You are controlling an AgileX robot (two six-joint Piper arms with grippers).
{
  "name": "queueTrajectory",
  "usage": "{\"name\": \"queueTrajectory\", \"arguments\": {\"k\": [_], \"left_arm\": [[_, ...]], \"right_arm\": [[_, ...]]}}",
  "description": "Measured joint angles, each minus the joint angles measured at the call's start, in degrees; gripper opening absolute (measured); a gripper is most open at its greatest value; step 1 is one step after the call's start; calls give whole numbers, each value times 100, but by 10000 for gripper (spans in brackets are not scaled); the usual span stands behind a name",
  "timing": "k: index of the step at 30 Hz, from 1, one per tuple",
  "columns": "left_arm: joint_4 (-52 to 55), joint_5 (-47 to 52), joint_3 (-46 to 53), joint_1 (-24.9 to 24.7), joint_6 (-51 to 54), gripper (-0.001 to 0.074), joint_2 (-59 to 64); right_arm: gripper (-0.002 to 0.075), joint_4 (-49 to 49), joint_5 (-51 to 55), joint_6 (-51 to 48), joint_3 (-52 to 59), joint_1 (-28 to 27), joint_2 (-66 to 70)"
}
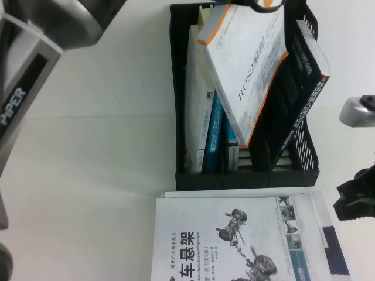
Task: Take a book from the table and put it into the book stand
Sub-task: Place the book on the book shelf
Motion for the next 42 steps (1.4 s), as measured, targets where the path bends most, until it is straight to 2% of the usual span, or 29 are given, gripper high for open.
{"name": "queueTrajectory", "arguments": {"k": [3,7,22,30,42], "left_arm": [[-249,16,0,379,0,103,208],[-382,158,0,647,-162,103,262],[178,681,-63,670,-593,103,-411],[-44,676,-63,697,-582,103,-357],[-236,-255,-63,709,-640,103,448]], "right_arm": [[-3,0,4,0,0,0,-57],[-3,0,-7,-69,-10,0,-139],[-3,0,-384,-94,-10,0,-155],[-3,96,-363,-94,-10,0,-155],[-3,192,-363,-137,-10,0,-155]]}}
